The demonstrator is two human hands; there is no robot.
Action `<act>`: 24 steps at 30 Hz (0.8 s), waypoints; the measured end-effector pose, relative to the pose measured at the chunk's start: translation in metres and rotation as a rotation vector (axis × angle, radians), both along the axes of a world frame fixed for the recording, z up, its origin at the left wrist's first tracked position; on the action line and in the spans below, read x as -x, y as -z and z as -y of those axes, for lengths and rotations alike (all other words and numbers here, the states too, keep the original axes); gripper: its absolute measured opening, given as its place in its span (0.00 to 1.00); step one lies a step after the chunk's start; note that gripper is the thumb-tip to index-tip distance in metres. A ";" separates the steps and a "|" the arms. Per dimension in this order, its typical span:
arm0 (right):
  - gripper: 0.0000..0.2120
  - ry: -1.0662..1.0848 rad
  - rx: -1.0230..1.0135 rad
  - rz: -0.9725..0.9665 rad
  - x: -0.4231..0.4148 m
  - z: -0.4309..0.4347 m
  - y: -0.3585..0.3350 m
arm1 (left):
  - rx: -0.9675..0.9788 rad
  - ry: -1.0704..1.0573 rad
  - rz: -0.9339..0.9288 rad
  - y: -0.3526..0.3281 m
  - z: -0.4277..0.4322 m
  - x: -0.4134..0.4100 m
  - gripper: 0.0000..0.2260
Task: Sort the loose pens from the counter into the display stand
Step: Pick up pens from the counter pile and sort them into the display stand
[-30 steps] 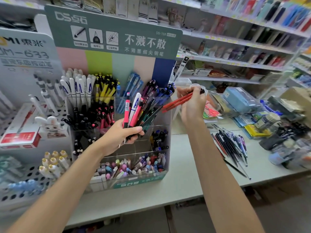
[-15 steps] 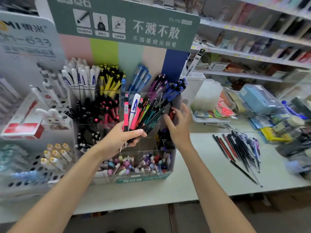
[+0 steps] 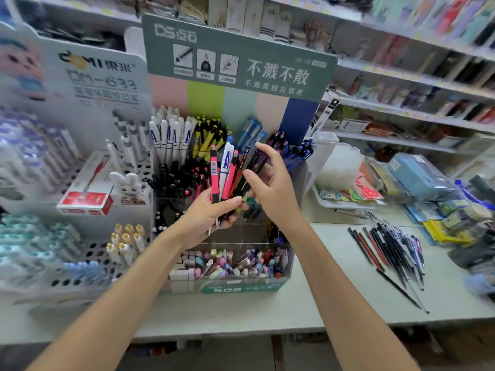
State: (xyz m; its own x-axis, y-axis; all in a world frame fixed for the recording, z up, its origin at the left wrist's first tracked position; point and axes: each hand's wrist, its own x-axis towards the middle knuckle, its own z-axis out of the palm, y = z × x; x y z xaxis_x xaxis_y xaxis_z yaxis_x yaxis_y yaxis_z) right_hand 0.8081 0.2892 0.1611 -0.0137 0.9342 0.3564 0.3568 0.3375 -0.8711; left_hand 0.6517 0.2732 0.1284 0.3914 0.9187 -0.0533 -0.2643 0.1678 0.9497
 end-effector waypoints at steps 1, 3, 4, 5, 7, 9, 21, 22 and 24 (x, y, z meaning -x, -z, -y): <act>0.21 -0.007 -0.013 -0.010 0.006 -0.001 -0.003 | -0.008 -0.033 0.001 -0.002 0.001 0.005 0.04; 0.21 0.006 -0.056 -0.038 0.018 -0.004 -0.006 | -0.008 -0.112 0.007 -0.006 0.003 0.016 0.04; 0.21 0.034 -0.080 -0.062 0.025 -0.006 -0.009 | -0.002 -0.144 0.013 -0.009 0.003 0.023 0.06; 0.21 0.074 -0.099 -0.103 0.032 -0.007 -0.012 | -0.002 -0.172 0.015 -0.013 0.004 0.032 0.08; 0.20 0.158 -0.127 -0.205 0.044 -0.011 -0.022 | -0.018 -0.223 0.009 -0.019 0.007 0.054 0.09; 0.20 0.200 -0.153 -0.281 0.056 -0.016 -0.032 | -0.046 -0.264 0.010 -0.021 0.013 0.081 0.05; 0.16 -0.117 -0.408 0.601 0.134 -0.031 0.021 | -0.076 -0.345 0.092 -0.015 0.034 0.153 0.15; 0.15 -0.105 -0.440 0.647 0.135 -0.030 0.030 | -0.073 -0.340 0.081 -0.014 0.034 0.152 0.18; 0.16 -0.083 -0.499 0.707 0.132 -0.029 0.042 | -0.063 -0.319 0.076 -0.013 0.033 0.150 0.21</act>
